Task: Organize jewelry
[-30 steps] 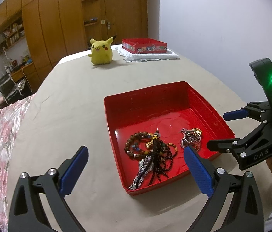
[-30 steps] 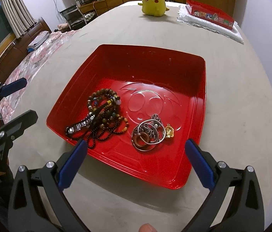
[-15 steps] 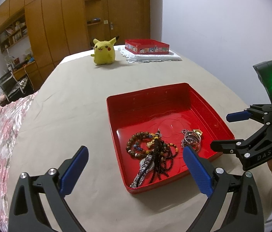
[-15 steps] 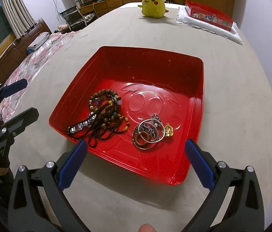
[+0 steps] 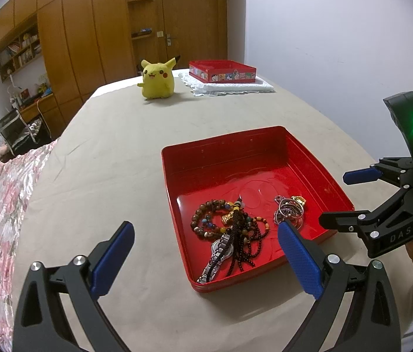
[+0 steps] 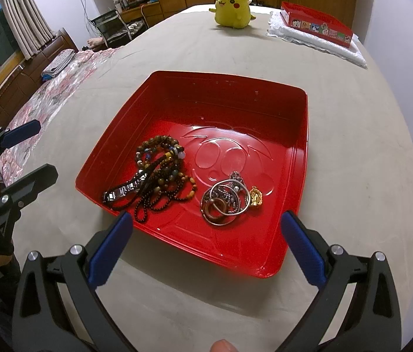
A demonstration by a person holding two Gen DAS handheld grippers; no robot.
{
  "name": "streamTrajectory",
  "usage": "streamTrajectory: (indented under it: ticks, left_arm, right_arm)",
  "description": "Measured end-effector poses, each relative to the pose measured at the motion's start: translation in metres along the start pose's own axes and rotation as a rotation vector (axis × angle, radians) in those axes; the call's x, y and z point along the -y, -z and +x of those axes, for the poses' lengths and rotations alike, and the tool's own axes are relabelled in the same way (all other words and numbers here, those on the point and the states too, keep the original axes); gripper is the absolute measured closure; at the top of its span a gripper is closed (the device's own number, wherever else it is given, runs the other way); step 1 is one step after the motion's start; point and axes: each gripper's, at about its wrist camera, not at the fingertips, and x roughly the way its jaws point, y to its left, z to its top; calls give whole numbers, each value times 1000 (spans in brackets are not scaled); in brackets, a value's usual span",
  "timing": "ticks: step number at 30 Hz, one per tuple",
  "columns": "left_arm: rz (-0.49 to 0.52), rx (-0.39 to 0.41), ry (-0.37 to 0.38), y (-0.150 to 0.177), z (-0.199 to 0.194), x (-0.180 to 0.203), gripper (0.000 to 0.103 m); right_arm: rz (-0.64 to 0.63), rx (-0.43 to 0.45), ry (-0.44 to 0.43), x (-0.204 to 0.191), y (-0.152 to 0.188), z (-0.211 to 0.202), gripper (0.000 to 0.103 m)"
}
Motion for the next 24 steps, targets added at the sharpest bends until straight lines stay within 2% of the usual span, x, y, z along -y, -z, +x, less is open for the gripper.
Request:
streamTrajectory:
  ticks: [24]
  left_arm:
    - [3,1,-1,0,-2,0,5]
  right_arm:
    - [-1,3,0,-1,0,-7,3]
